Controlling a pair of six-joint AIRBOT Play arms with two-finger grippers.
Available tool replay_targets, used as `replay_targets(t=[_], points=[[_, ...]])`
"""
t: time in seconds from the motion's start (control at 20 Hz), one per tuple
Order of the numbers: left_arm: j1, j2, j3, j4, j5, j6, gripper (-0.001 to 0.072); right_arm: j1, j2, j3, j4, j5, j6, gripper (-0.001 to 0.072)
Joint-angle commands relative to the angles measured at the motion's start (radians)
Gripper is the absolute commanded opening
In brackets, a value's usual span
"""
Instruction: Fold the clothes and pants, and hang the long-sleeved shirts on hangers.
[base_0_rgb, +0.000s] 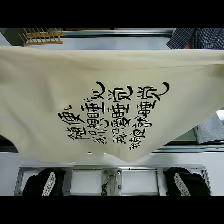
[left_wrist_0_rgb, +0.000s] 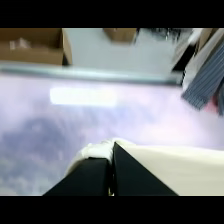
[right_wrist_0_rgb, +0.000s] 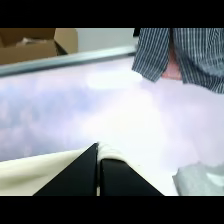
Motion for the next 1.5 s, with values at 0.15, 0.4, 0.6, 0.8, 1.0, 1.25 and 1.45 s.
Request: replay_targets(t=[0.15,0.4,0.6,0.8,1.0,1.25,1.45], points=[[-0.071,-0.421,-0.215,-0.002,0.118,0.074,0.0007,0.056,-0.458,0.002,-0.003,0.090,-0.031,0.0005],[-0.117,-0.801,-0.108,-0.002,0.216,0.116,0.0008,0.057,-0.772,0.002,0.010,-0.084,-0.030,0.0005],[-0.116,-1.010,0.040,-0.002,0.234,0.154,0.0007,0.056,-0.875,0.002,0.085,-0.283,-0.021,0.0006],[-0.109,-1.105,0.122,-0.002,0.214,0.160,0.0008,0.056,-0.891,0.000,0.091,-0.323,0.002,0.0005],[-0.108,-1.080,-0.013,0.026,0.217,0.167,0.0007,0.062,-0.882,-0.095,0.038,-0.253,0.026,0.0004],[-0.108,-1.009,-0.231,0.058,0.274,0.168,0.0007,0.101,-0.871,-0.284,0.039,-0.285,0.028,0.0006],[-0.102,-0.964,-0.295,0.055,0.291,0.155,0.0460,0.104,-0.838,-0.303,0.047,-0.289,0.067,0.0494]])
